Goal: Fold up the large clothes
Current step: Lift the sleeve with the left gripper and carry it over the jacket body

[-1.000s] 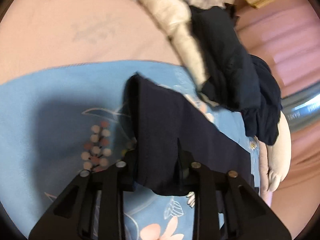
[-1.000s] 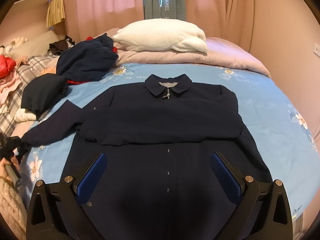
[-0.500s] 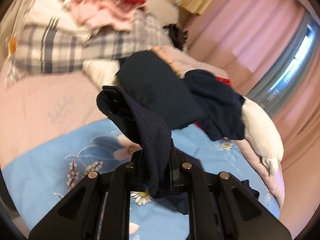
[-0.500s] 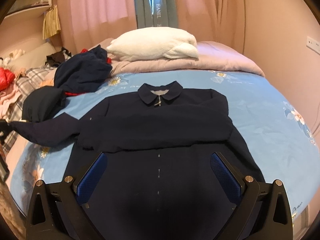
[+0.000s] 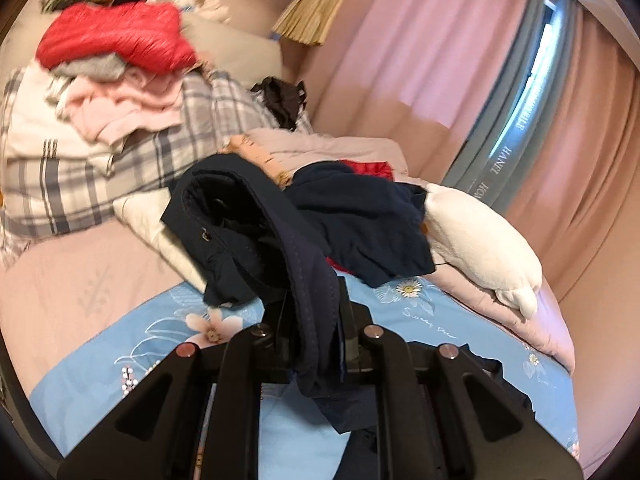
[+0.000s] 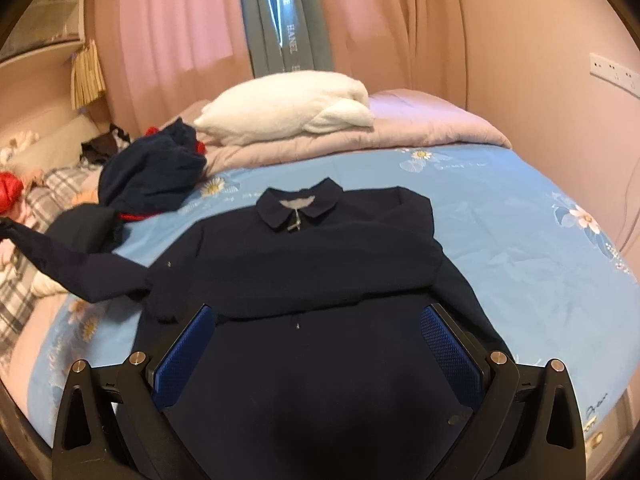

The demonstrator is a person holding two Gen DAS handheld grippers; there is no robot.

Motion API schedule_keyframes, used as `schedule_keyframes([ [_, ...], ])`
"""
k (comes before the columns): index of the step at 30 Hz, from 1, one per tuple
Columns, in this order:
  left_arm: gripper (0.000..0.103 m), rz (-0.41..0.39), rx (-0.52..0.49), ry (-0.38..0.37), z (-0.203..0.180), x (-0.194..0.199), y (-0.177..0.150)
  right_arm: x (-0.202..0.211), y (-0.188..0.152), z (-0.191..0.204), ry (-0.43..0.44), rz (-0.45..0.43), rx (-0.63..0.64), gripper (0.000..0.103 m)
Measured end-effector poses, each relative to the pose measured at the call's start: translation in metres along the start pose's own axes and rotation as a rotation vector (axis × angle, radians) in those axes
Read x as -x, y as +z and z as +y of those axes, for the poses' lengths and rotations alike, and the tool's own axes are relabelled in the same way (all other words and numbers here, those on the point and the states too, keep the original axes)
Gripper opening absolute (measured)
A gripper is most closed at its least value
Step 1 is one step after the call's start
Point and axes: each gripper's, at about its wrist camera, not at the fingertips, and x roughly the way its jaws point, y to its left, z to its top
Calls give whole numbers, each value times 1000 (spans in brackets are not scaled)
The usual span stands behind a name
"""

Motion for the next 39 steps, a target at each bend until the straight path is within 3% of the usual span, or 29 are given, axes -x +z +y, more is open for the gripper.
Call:
schedule_keyframes([
  [7,13,4,-68,-64,-44,9,-2,6,4,-22,-21,-33,-52,102],
  [12,13,-13,-140,-117,-80,18,-11,0,2,-39,-44,6,-91,102],
  [23,13,48,-244,-248,-154,14,-31,9,0,-58,-114,-13,-121,102],
  [31,13,143,-373,-323,-218,2,-75,10,-6,-75,-139,-4,-162,102],
  [39,13,256,-462,-395,-257,-12,-129,8,-11,-88,-145,3,-187,102],
])
